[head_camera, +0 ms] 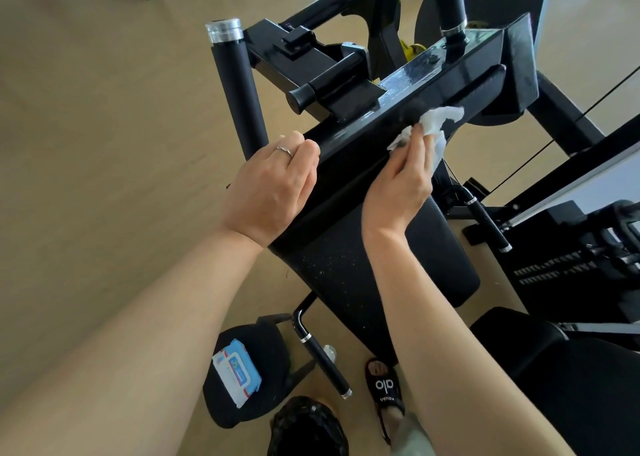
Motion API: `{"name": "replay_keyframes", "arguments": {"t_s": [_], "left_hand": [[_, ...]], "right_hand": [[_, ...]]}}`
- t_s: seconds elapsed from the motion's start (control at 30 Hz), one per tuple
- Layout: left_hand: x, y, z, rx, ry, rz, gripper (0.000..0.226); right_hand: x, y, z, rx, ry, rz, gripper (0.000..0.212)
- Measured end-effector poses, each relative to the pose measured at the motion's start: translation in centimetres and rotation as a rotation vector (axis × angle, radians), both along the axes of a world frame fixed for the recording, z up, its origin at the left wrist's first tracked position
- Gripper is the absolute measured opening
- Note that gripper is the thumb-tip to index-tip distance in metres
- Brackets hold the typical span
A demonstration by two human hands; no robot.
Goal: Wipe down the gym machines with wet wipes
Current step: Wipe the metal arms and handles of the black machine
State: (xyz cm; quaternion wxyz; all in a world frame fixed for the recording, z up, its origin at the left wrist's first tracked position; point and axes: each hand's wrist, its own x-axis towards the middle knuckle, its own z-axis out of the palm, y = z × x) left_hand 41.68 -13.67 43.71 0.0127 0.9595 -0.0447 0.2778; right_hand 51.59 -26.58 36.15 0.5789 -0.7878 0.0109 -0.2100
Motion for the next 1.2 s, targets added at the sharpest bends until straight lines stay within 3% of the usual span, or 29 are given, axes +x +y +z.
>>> {"name": "replay_keyframes", "arguments": {"t_s": [0.23,0.43,0.6,0.73,0.9,1.0,1.1,1.2], "left_hand": [[0.1,-0.1,-0.3,0.006,-0.024,0.031,0.032],[0.0,-0.2,0.0,0.015,-0.002,0.041,0.033],[0.0,-0.2,0.0,0.019,0.022,0.035,0.031],[0.0,-0.2,0.0,0.03,0.027,0.047,0.027],[-0.1,-0.2,-0.2,0.06,0.001,0.058,0.027],[0.1,-0.3,-0.2,0.068,-0.012,0.057,0.025],[0.1,-0.4,-0.1,0.065,-0.009,0.048,0.023],[0.0,-0.4,0.0,0.064,0.006,0.042,0.024]], "right_hand": [[-8.7,1.2,-1.9,-0.066,-0.038,0.208,0.04],[-2.4,-0.1,-1.0,-0.071,-0.1,0.094,0.039],[4.1,-1.4,-0.6,-0.033,0.063,-0.025,0.04],[4.2,-1.2,-0.2,0.009,0.122,-0.059,0.04],[-4.4,-0.2,-0.1,0.175,0.282,0.039,0.032],[-8.9,0.8,1.1,0.431,0.518,0.093,0.029],[-7.8,1.2,2.1,0.688,0.791,0.013,0.038],[-2.6,-0.7,3.0,0.848,0.846,-0.013,0.037]]}}
